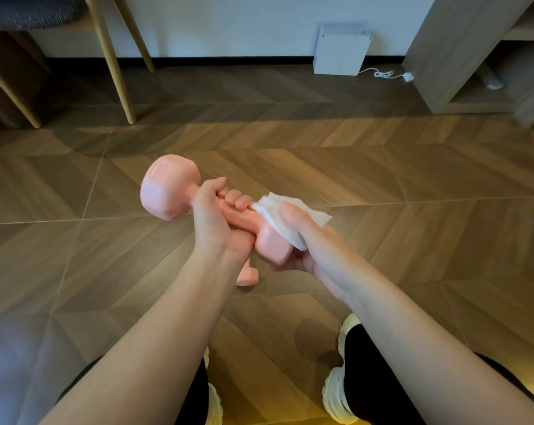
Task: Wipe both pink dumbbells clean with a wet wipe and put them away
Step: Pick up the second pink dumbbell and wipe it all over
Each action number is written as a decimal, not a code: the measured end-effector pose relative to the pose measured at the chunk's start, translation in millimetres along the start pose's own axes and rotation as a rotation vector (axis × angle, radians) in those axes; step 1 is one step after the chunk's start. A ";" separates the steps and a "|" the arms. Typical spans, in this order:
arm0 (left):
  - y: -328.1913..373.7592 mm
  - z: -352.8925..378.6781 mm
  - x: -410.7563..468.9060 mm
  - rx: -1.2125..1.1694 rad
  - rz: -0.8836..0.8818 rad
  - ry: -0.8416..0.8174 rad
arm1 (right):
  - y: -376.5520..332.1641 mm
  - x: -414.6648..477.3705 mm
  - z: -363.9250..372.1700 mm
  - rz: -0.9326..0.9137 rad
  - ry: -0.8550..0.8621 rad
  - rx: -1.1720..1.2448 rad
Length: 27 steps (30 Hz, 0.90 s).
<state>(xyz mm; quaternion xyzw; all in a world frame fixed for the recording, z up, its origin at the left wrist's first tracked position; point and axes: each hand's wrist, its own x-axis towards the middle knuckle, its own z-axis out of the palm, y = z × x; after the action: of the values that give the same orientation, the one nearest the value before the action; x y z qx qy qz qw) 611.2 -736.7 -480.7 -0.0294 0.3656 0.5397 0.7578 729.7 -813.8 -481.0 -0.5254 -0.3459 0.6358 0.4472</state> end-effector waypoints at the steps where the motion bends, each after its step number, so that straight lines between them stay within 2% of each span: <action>1: 0.1 0.3 0.4 0.002 0.003 0.000 | 0.4 0.1 -3.6 0.013 -0.048 0.031; 5: -0.8 0.3 -1.4 0.020 0.027 0.003 | 3.1 -1.5 -7.4 0.025 -0.133 0.046; 9: -2.4 -1.4 -1.1 0.038 0.020 -0.005 | 2.2 -1.7 2.5 -0.019 -0.023 0.004; 11: -2.6 -1.3 0.1 0.019 0.005 -0.011 | 1.6 0.4 -1.5 0.022 0.023 0.010; 13: -1.6 -1.4 0.9 0.018 0.006 -0.011 | 0.0 -0.2 -8.5 0.068 -0.049 0.054; 16: 0.4 -1.3 2.3 0.006 0.007 -0.011 | 2.0 -1.6 -14.7 0.029 -0.173 0.105; 21: 4.3 0.5 3.5 -0.018 0.037 0.059 | 8.5 3.3 -10.2 -0.052 -0.045 -0.025; 27: 4.4 0.0 0.2 0.018 0.067 0.054 | 9.4 0.5 7.4 -0.040 0.055 -0.089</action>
<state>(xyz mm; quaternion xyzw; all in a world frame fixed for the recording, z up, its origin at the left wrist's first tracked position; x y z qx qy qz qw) 607.5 -734.7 -479.3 -0.0247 0.3915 0.5603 0.7295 720.5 -816.4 -488.2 -0.5549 -0.3717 0.5962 0.4455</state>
